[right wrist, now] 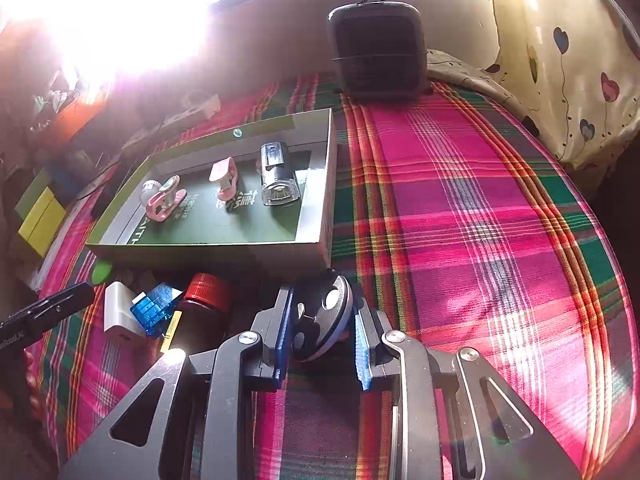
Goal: Organize rigid objects
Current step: 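Grasp the green round-topped holder with the left gripper while the right gripper grasps the black round disc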
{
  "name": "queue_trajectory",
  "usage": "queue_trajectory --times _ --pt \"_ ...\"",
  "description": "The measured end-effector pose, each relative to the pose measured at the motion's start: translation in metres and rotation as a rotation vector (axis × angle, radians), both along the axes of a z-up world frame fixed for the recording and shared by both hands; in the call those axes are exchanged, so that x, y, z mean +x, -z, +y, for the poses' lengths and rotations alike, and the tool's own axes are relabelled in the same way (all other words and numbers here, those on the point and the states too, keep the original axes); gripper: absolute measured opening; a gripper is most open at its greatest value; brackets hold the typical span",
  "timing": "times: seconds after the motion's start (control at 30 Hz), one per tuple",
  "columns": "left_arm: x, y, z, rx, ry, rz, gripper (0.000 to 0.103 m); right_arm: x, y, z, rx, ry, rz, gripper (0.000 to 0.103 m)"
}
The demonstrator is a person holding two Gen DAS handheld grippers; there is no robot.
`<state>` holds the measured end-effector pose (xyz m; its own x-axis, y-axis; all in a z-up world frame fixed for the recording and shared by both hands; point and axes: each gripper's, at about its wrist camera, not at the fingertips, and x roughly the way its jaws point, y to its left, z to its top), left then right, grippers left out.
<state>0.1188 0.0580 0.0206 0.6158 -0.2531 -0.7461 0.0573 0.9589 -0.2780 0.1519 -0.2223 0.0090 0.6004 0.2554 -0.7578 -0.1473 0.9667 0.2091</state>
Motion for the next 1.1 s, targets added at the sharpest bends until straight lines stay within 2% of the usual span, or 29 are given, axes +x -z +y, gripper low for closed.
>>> queue_trajectory --times 0.17,0.23,0.33,0.43,0.57,0.7,0.93,1.0,1.07,1.1 --pt "0.008 -0.001 -0.012 0.035 -0.006 0.002 0.046 0.0 0.001 -0.003 0.021 -0.004 0.001 0.027" --pt "0.01 -0.002 -0.014 0.07 -0.031 -0.006 0.046 0.0 0.001 -0.003 0.025 -0.008 0.0 0.027" --pt "0.014 -0.003 -0.015 0.078 -0.052 -0.006 0.046 0.0 0.001 -0.004 0.031 -0.012 -0.001 0.027" --pt "0.017 -0.002 -0.02 0.135 -0.052 -0.009 0.046 0.0 0.001 -0.004 0.034 -0.017 -0.003 0.027" --pt "0.022 0.004 -0.02 0.135 -0.059 0.015 0.046 0.0 0.001 -0.004 0.037 -0.02 -0.005 0.027" --pt "0.023 0.006 -0.024 0.172 -0.052 0.01 0.046 0.0 0.002 -0.005 0.043 -0.022 -0.005 0.027" --pt "0.021 0.004 -0.019 0.143 -0.073 -0.003 0.046 0.0 0.002 -0.004 0.042 -0.023 -0.006 0.027" --pt "0.021 0.004 -0.018 0.139 -0.073 -0.014 0.041 0.0 0.002 -0.005 0.042 -0.023 -0.006 0.027" --pt "0.021 0.004 -0.017 0.13 -0.069 -0.01 0.033 0.001 0.002 -0.005 0.041 -0.023 -0.006 0.027" --pt "0.021 0.005 -0.017 0.13 -0.066 -0.008 0.032 0.0 0.002 -0.005 0.04 -0.023 -0.006 0.027"
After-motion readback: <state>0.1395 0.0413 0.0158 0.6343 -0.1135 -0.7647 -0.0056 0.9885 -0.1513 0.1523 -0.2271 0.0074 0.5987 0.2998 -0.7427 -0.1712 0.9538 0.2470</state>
